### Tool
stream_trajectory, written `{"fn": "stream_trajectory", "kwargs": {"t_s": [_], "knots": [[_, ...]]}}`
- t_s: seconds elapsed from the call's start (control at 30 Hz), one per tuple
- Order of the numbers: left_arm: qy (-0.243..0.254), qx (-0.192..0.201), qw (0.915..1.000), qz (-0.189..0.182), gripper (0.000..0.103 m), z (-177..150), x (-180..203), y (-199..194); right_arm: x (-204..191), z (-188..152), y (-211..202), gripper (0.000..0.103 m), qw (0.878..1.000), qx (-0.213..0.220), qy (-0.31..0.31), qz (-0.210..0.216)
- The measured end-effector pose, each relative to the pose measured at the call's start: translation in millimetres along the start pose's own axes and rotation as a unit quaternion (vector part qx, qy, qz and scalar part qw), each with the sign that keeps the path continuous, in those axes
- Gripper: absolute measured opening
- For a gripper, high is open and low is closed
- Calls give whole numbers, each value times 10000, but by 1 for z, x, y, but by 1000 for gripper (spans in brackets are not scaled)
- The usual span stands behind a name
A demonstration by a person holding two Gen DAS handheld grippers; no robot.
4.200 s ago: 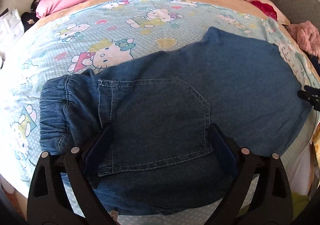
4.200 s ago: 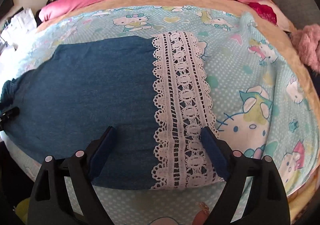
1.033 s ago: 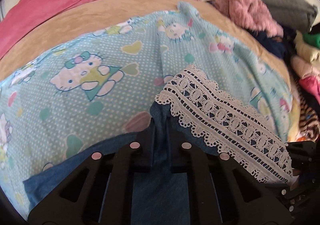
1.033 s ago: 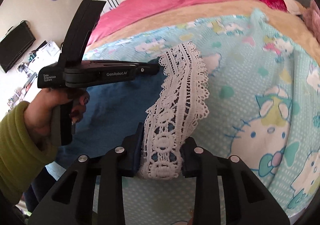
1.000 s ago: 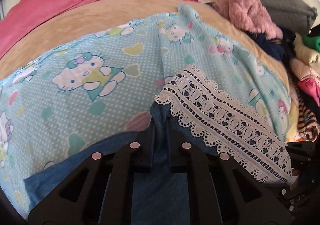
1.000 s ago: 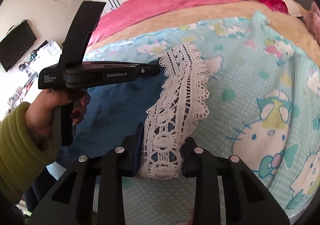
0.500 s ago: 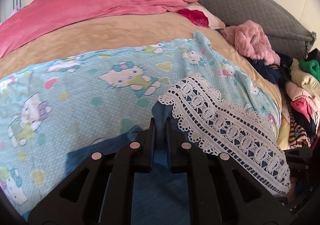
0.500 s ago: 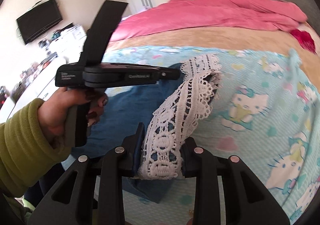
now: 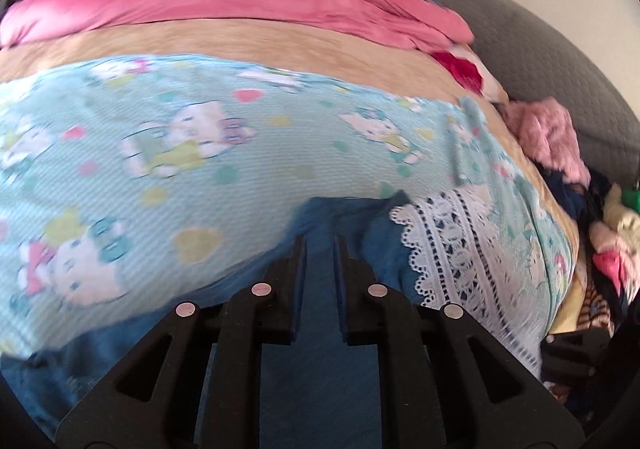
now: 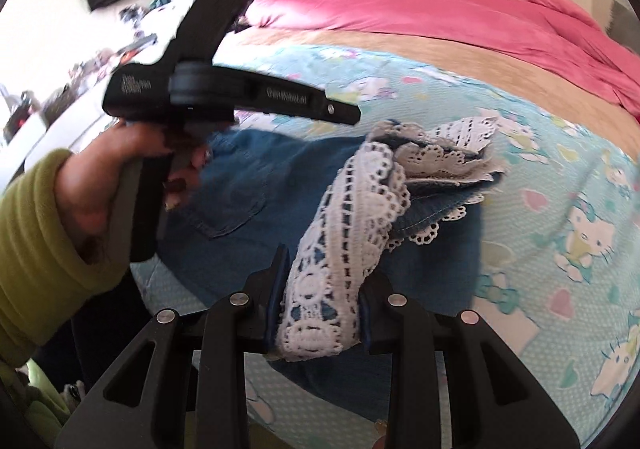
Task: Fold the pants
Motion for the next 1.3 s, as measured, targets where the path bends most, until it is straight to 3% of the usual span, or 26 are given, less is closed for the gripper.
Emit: {"fn": "stream_trajectory", "kwargs": {"t_s": [0.23,0.37,0.47,0.57,0.63,0.77,1.0,1.03,1.07,1.13,1.17,1.23,1.3], "knots": [[-411,229,9986,247,17,-5,-41,-37,-32,-10,23,33,9989,-302,-272,215],[-580,252,9977,259,17,-8,-52,-44,-46,-6,19,48,9981,-265,-245,490],[-714,245,9970,179,17,-11,-55,-45,-45,6,5,57,9984,-46,-328,465],[-862,228,9960,-23,17,-11,-51,-44,-21,22,-8,57,9993,247,-240,162],[-934,187,9953,-152,21,-12,-48,-42,12,31,-7,57,9991,323,-42,-281],[-1031,8,9942,-308,26,-18,-42,-31,82,32,12,57,9933,106,689,-921],[-1320,-385,9897,-408,31,-37,-37,-5,139,49,57,57,9847,-48,1599,-693],[-1320,-415,9896,-386,29,-38,-36,-3,138,50,68,57,9847,-89,1646,-562],[-1283,-424,9904,-310,12,-39,-36,0,139,49,75,57,9845,-175,1678,-483],[-1258,-385,9909,-287,10,-35,-34,0,133,46,83,31,9857,-355,1630,-236],[-1238,-337,9913,-290,8,-31,-32,-1,127,48,83,10,9886,-310,1465,-151],[-1012,-138,9943,-305,8,-19,-22,-8,120,55,71,9,9953,-89,878,-397],[-772,-19,9964,-340,8,-11,-11,-11,123,60,60,9,9951,114,726,-661]]}}
Point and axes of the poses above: each gripper's, at about its wrist camera, not at the fingertips, and y roughly the way its jaws point, x to its right, z to its top, the point moved 7 cm from there along y, roughly the way its jaws point, and after that the axes turned 10 degrees about x, right-handed, at the moved point
